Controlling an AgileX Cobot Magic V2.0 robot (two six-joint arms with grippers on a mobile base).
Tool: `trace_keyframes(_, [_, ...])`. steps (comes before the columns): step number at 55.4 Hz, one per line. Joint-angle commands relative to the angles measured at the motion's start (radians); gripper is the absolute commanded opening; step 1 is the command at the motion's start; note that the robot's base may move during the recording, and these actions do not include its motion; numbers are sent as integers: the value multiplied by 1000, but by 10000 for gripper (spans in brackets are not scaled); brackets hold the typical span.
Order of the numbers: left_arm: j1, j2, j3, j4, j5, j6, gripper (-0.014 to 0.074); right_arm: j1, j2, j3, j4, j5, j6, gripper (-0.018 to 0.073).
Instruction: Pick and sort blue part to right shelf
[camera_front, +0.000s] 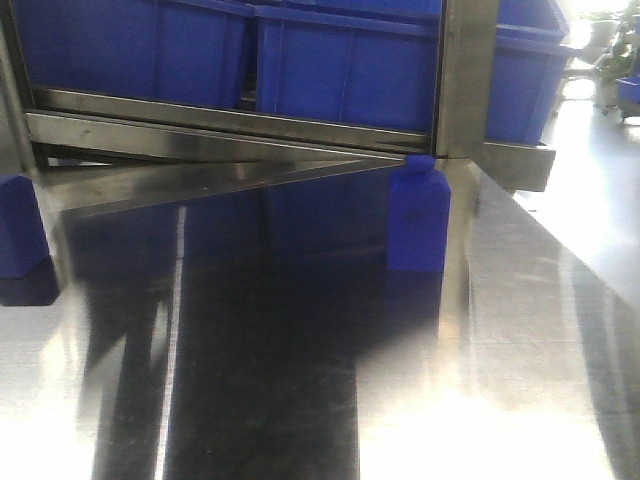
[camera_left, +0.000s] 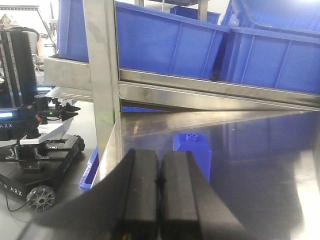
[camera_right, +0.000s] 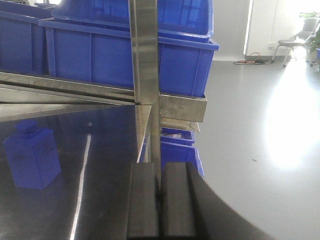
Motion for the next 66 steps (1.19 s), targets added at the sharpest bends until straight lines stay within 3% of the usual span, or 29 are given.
trace_keyframes(1, [-6,-21,30,-7,-81,-1,122,-4,-11,-9,-9,-90,0,120])
trace_keyframes(39, [-6,-21,30,-7,-93,-1,122,-4,-11,-9,-9,-89,0,120])
trace_keyframes(47, [-4,-21,19,-7,-282,-1,122,-4,-11,-9,-9,-89,0,120])
trace_keyframes(50, [-4,-20,-14,-7,-292,-1,123,-4,-11,-9,-9,-89,0,120])
trace_keyframes(53, [-4,-7,-72,-7,-238,-1,123,-4,-11,-9,-9,-89,0,120])
trace_keyframes(66, [-6,189,-456,-15,203,-1,128,-4,-11,-9,-9,-90,0,120])
